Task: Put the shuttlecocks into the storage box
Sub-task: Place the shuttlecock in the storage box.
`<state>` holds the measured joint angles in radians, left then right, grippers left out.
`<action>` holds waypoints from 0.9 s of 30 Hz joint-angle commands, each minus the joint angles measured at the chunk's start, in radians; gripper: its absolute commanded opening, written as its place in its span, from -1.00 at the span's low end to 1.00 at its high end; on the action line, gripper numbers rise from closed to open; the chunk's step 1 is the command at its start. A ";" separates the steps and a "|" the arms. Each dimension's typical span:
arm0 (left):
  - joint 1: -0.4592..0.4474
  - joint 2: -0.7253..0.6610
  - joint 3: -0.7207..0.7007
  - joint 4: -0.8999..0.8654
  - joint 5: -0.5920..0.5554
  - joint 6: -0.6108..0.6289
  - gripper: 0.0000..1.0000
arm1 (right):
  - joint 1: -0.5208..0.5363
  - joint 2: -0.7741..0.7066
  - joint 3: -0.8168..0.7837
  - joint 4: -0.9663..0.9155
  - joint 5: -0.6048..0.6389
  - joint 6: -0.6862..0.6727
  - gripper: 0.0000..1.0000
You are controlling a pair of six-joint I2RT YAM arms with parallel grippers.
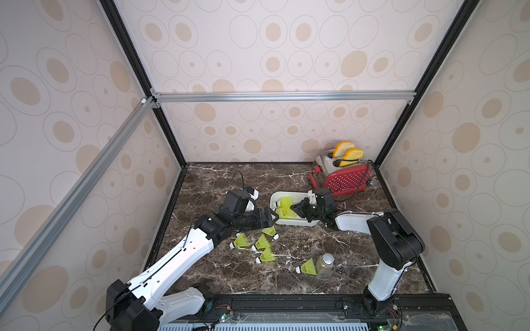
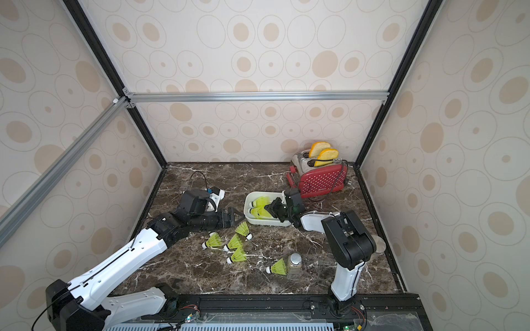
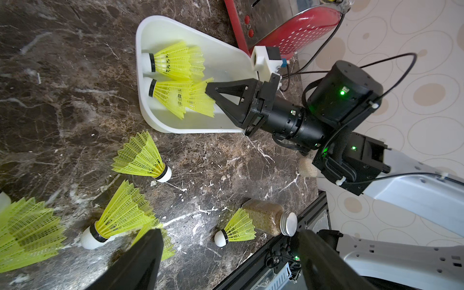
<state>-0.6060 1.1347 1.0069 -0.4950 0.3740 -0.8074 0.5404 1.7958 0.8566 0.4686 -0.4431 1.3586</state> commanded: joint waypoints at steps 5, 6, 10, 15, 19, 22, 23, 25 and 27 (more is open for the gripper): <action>0.011 0.013 0.015 0.008 0.016 0.009 0.75 | 0.008 -0.026 -0.042 0.125 0.014 0.065 -1.00; 0.011 0.014 0.015 0.010 0.017 0.009 0.75 | 0.010 -0.022 -0.047 0.138 0.014 0.073 -1.00; 0.011 0.020 0.019 0.013 0.019 0.009 0.75 | 0.010 0.001 -0.050 0.168 0.008 0.095 -1.00; 0.011 0.019 0.019 0.013 0.019 0.013 0.75 | 0.019 0.039 -0.008 0.137 -0.021 0.098 -1.00; 0.011 0.019 0.021 0.012 0.019 0.013 0.75 | 0.029 0.057 0.013 0.116 -0.029 0.110 -1.00; 0.012 0.019 0.024 0.012 0.019 0.014 0.75 | 0.035 0.063 0.023 0.099 -0.031 0.117 -1.00; 0.012 0.020 0.024 0.013 0.019 0.013 0.75 | 0.038 0.065 0.026 0.097 -0.032 0.118 -1.00; 0.013 0.021 0.024 0.015 0.020 0.014 0.75 | 0.041 0.072 0.038 0.083 -0.036 0.119 -1.00; 0.014 0.024 0.026 0.017 0.022 0.013 0.74 | 0.044 0.083 0.048 0.065 -0.043 0.118 -1.00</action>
<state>-0.6037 1.1515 1.0069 -0.4870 0.3878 -0.8074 0.5762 1.8511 0.8814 0.5735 -0.4706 1.4696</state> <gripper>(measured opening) 0.873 0.036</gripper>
